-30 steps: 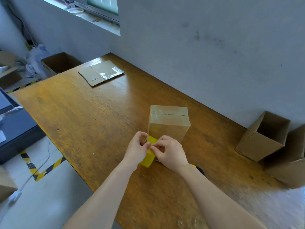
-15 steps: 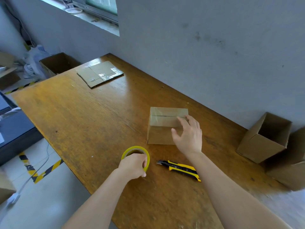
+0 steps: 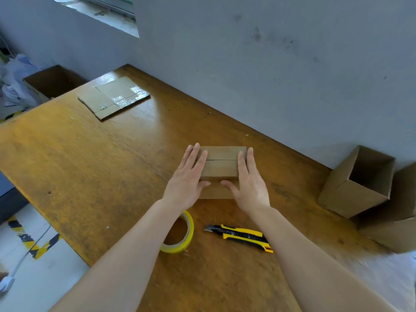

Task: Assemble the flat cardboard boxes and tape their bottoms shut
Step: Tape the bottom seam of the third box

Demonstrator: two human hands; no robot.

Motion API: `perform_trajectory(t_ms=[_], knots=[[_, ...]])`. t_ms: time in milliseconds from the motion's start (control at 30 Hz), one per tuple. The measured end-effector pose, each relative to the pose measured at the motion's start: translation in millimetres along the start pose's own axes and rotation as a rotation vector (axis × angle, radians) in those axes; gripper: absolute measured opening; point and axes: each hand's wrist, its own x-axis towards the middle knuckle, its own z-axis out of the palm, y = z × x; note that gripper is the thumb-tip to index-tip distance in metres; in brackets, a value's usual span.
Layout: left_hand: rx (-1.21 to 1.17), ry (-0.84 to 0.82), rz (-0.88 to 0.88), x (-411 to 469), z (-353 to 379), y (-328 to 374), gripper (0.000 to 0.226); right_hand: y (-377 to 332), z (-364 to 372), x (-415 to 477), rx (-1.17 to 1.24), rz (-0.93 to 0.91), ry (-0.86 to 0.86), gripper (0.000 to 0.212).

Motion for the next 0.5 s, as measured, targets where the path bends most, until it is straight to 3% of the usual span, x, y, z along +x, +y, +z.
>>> perform_trajectory(t_ms=[133, 233, 300, 400, 433, 500], knots=[[-0.177, 0.029, 0.01, -1.9, 2.1, -2.7, 0.085, -0.1, -3.9, -0.3, -0.013, 0.005, -0.006, 0.099], [-0.393, 0.017, -0.08, -3.8, 1.2, 4.8, 0.109, -1.9, -6.7, -1.4, 0.011, 0.027, -0.004, 0.098], [-0.725, 0.008, -0.249, 0.3, -1.6, 7.9, 0.119, -2.6, -9.1, -2.8, 0.036, 0.048, -0.007, 0.097], [-1.262, -0.078, -0.673, 11.4, -2.7, 7.1, 0.118, -1.6, -14.0, -7.8, 0.088, 0.038, -0.015, 0.091], [-1.339, -0.109, -0.779, 14.8, -2.0, 5.1, 0.119, -1.5, -16.4, -9.7, 0.125, 0.04, -0.008, 0.087], [-1.381, -0.129, -0.815, 15.6, -2.5, 6.0, 0.092, -2.2, -22.3, -11.4, 0.274, 0.121, 0.043, 0.074]])
